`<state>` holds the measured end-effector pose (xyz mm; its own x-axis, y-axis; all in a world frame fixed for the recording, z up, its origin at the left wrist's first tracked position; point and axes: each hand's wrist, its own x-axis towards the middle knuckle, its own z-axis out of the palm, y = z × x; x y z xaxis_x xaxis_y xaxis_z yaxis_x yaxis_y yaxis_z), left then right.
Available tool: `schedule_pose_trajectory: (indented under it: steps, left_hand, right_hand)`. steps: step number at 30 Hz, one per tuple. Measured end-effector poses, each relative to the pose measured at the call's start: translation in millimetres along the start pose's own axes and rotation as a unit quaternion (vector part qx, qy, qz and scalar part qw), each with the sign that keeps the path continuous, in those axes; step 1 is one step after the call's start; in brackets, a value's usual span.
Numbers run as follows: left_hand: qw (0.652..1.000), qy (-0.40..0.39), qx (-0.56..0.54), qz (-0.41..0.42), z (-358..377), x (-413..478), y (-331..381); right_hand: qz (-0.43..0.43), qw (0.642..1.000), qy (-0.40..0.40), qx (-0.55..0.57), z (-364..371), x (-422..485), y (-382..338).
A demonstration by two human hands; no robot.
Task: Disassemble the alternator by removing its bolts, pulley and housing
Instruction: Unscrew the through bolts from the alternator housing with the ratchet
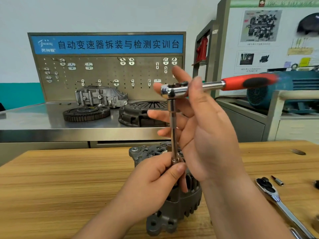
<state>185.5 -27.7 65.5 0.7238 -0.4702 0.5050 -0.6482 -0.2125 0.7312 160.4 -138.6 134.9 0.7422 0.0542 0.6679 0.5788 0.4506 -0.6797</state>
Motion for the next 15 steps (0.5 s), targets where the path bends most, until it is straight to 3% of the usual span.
schedule_pose_trajectory:
  steps: [4, 9, 15]
  left_hand:
    - [1.0, 0.014, 0.008, -0.025, 3.5, 1.9, -1.9]
    - [1.0, -0.001, -0.027, -0.013, 2.1, 0.7, -3.6]
    - [0.999, -0.016, -0.031, 0.002, 0.0, -1.1, -0.2]
  right_hand:
    - [-0.111, 0.98, 0.003, -0.165, -0.6, 0.4, -4.6]
    - [-0.039, 0.999, -0.011, -0.008, 6.4, -2.2, -0.4]
    - [0.053, 0.998, -0.016, 0.039, 1.0, -0.1, -2.1]
